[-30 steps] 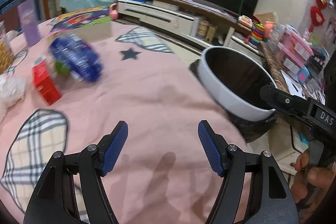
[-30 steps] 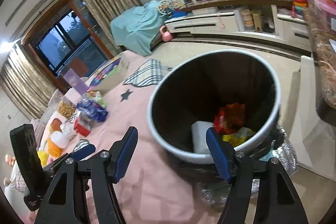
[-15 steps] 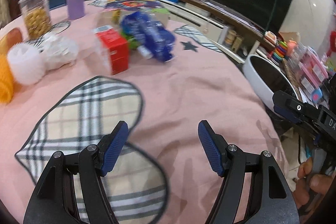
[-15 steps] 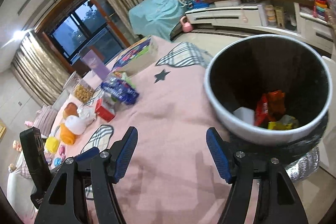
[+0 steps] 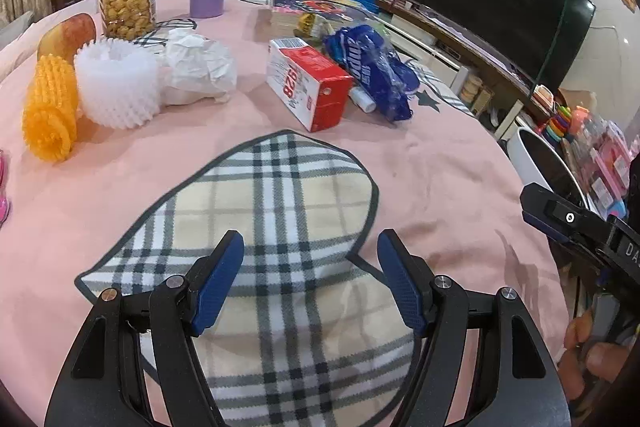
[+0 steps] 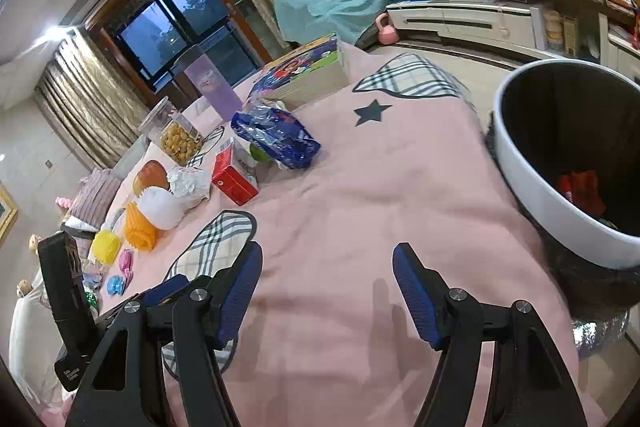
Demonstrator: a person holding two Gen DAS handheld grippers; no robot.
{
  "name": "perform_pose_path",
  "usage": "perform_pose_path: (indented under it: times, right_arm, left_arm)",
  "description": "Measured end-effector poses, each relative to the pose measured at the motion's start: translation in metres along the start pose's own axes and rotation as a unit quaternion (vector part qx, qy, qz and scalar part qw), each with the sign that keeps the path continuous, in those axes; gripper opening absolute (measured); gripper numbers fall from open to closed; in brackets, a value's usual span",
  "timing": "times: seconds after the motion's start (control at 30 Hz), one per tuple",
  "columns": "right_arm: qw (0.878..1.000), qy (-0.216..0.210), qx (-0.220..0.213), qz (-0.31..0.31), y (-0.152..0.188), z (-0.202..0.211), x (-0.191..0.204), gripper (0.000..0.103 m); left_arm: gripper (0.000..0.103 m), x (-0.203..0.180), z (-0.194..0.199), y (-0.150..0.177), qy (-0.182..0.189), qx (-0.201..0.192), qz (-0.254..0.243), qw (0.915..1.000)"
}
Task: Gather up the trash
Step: 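Move both open tools back toward the red juice box and blue bag, then grasp the red juice box with the left tool while the right tool grasps the blue bag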
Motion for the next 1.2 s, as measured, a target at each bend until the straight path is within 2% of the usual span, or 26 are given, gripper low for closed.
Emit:
perform_pose_path:
  times: [0.3,0.77,1.07,1.13,1.2]
  right_arm:
    - [1.0,-0.004,-0.003,0.021,-0.018,-0.023,0.01,0.07]
    - [0.997,-0.04,0.017,0.057,-0.059,-0.077,0.022,0.069]
    - [0.995,-0.071,0.036,0.06,-0.08,-0.109,0.028,0.069]
    - [0.994,-0.08,0.041,0.055,-0.084,-0.117,0.029,0.067]
    - [0.994,-0.087,0.046,0.053,-0.085,-0.123,0.032,0.059]
  left_arm:
    - [0.071,0.0,-0.013,-0.019,-0.002,-0.002,0.0,1.0]
    - [0.073,0.003,-0.056,-0.079,-0.014,-0.002,0.001,0.9999]
    - [0.073,0.009,-0.076,-0.089,-0.02,0.002,-0.003,0.9998]
    - [0.068,0.01,-0.078,-0.089,-0.015,0.002,-0.003,0.9999]
    - [0.041,0.011,-0.081,-0.089,-0.002,0.009,-0.002,1.0]
Point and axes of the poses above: each gripper's, at about its wrist camera, not at the fingertips, and z roughly against the way its jaws point, x to its left, y to its underside, the point moved 1 cm from there along -z, roughly the way its jaws point, and after that the axes turned 7 degrees about y, right-handed, at the moved point
